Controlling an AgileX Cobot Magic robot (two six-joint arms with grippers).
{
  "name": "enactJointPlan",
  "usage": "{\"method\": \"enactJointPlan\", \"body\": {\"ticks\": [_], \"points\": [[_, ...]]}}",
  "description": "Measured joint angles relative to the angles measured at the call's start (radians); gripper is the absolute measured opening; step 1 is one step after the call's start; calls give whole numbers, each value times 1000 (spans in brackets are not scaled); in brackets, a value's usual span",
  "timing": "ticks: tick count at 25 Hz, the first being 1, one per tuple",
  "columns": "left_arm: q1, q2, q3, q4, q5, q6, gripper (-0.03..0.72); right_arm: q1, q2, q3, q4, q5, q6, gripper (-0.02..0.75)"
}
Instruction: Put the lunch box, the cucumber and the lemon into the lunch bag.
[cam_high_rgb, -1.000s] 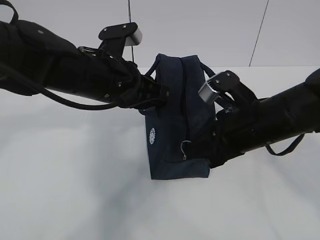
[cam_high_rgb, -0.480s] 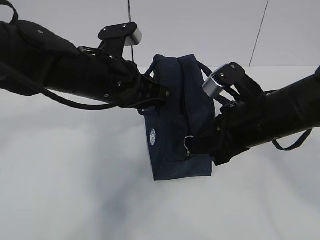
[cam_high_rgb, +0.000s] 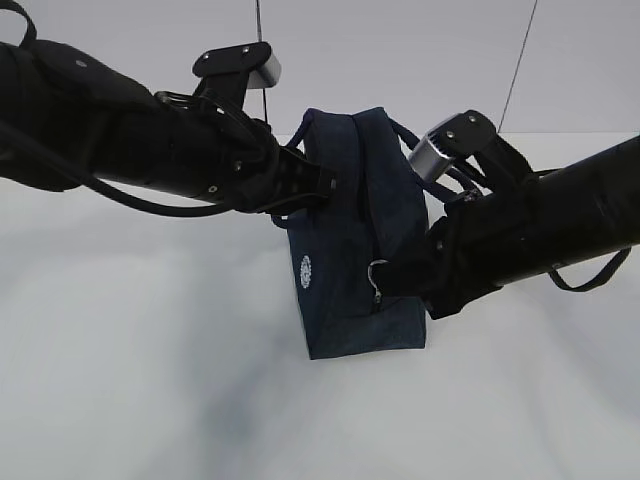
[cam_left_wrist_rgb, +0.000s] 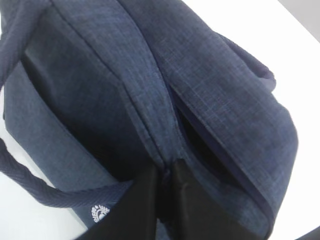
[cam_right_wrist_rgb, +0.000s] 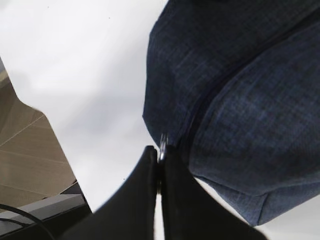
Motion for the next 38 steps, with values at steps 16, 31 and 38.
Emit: {"method": "enactJointPlan", "body": {"ticks": [16, 31, 38], "points": [[0, 2, 0, -6, -4, 0, 15, 0, -29, 0, -2, -33, 111, 0], [0, 2, 0, -50, -26, 0, 15, 0, -29, -75, 23, -39, 296, 0], [0, 2, 0, -54, -31, 0, 15, 0, -29, -125, -24, -39, 368, 0]]}}
